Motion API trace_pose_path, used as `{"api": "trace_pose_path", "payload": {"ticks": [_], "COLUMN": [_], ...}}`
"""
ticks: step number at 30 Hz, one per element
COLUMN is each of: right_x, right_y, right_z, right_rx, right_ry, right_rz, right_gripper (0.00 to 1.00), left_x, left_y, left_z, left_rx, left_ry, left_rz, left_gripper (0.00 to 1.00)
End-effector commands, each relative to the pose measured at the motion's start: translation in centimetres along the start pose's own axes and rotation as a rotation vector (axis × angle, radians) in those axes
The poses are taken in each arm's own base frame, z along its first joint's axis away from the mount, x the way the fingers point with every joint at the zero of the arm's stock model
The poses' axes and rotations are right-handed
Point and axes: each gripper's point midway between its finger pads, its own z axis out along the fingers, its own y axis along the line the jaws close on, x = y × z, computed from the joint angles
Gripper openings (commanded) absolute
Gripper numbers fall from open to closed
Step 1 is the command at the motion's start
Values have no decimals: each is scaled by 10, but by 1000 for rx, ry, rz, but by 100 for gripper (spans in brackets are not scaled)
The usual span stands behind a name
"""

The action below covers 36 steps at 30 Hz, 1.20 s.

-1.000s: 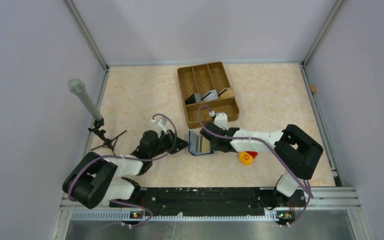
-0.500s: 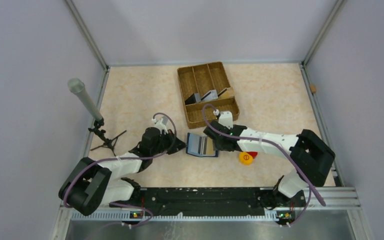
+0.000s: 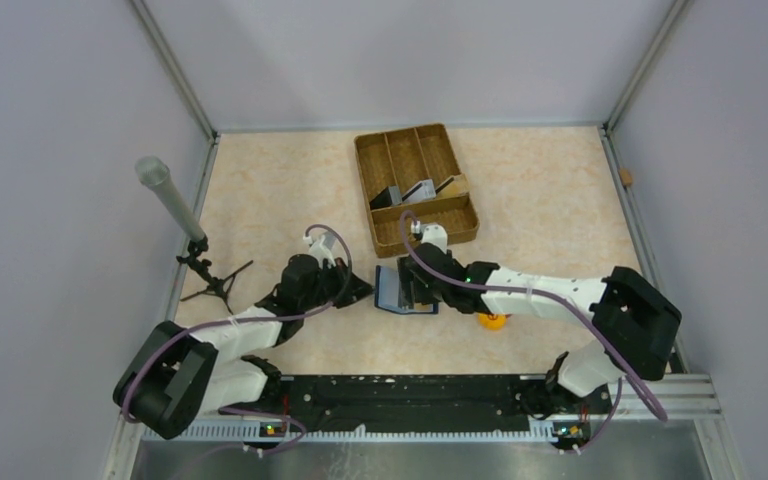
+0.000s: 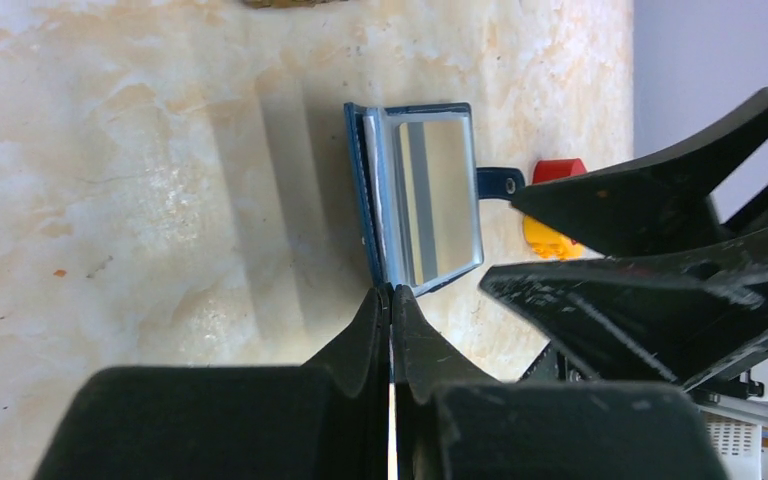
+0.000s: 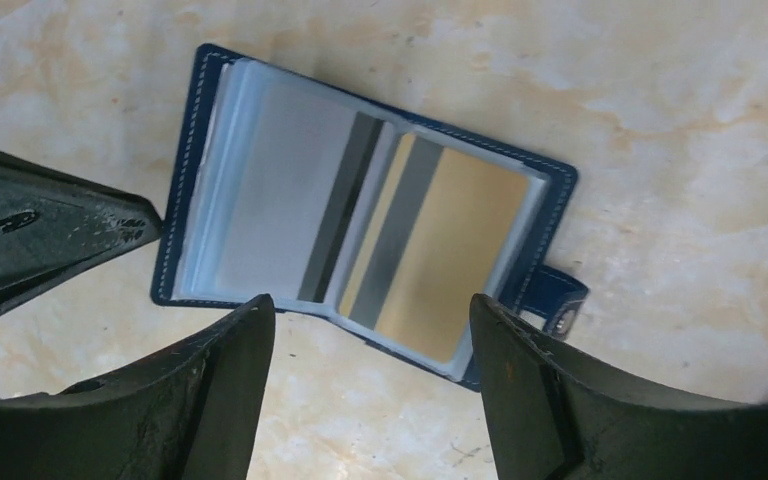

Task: Put the credit cards into the card holder
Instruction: Turn over the card slot in the card holder.

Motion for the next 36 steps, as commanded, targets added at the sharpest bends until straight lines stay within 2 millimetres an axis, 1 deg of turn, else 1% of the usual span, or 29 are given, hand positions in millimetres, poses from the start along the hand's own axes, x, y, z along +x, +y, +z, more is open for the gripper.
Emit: {"api": "trace_pose_path", "payload": {"ticks": [1,4,6,10,12,14,16,17,20,23,25,28,30,32,36], "right_x": [-11,-11,-10,0,6,11,16,19,31,42,47,54,55,57,59], "right_y": [40,43,44,27,15,3,-8,-13,-27,-41,-46,-50,-52,-55,-58], "right_z": [5,8,12,25,29,30,31,31,35,38,39,41,42,42,42], "right_rx": [-158,-163,-159,-65,-3,56,101,115,143,167,163,153,154,161,164], "right_ry": [-53,-58,-58,-48,-37,-32,-31,-26,4,30,38,58,62,67,70], "right_rz": [7,35,51,97,107,106,108,110,128,150,164,182,189,192,201], "right_gripper": [71,71,71,70,67,64,61,60,56,54,53,52,52,52,52], "left_x": [-11,-13,-13,-5,-6,-8,-8,-9,-9,-9,-7,-4,-3,-2,4], "left_y": [-22,-26,-24,-19,-15,-10,-8,-6,0,9,10,1,1,6,28], "left_z": [-4,-7,-7,0,3,3,3,3,1,0,1,4,8,11,15], "left_rx": [84,92,86,74,46,9,-8,-20,-52,-92,-89,-37,-29,-49,-138], "left_ry": [-42,-48,-47,9,12,12,14,11,-3,-25,-20,3,15,21,33], "left_rz": [28,37,45,46,42,38,43,40,22,-5,-15,-28,-38,-48,-105], "left_gripper": [0,0,0,0,0,12,21,27,40,49,53,55,55,54,52]}}
